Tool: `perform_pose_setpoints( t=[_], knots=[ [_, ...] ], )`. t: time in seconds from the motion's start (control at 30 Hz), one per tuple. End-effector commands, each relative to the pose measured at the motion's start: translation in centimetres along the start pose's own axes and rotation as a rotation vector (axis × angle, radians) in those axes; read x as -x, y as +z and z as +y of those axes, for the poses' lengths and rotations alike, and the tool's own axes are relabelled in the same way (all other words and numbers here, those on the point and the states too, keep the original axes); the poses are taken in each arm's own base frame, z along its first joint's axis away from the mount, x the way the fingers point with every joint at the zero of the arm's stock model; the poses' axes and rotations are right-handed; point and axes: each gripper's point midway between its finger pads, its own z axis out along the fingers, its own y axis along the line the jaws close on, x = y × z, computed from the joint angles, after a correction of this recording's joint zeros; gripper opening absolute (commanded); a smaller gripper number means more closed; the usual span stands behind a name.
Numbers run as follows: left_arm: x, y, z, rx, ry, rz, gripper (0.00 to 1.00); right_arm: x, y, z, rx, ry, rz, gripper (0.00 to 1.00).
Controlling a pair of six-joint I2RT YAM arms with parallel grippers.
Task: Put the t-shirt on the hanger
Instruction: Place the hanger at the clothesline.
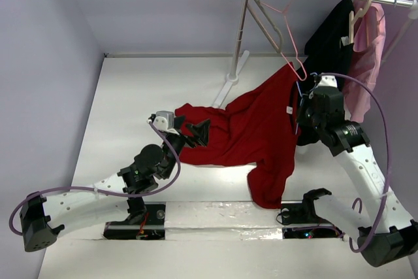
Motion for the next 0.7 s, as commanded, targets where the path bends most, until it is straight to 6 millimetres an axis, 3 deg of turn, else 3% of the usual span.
perform_pose_setpoints(
  t=[0.0, 0.27, 0.43, 0.6, 0.67],
  knots=[
    [1.8, 0.0, 0.0, -0.001, -0.035, -0.06, 0.99, 5.4, -0.9, 1.3, 0.058, 0.003, -0.168, 0.0],
    [1.7, -0.1, 0.0, -0.004, -0.047, -0.065, 0.99, 8.5, -3.0, 1.5, 0.068, -0.024, -0.232, 0.0],
    [1.7, 0.0, 0.3, 0.009, -0.044, -0.066, 0.99, 9.8, -2.9, 1.3, 0.035, -0.049, -0.241, 0.0],
    [2.0, -0.2, 0.4, 0.009, -0.058, -0.077, 0.99, 7.9, -2.2, 2.7, 0.117, -0.045, -0.175, 0.0],
    [2.1, -0.2, 0.4, 0.007, -0.062, -0.078, 0.99, 6.1, -1.3, 3.1, 0.147, -0.039, -0.137, 0.0]
  ],
)
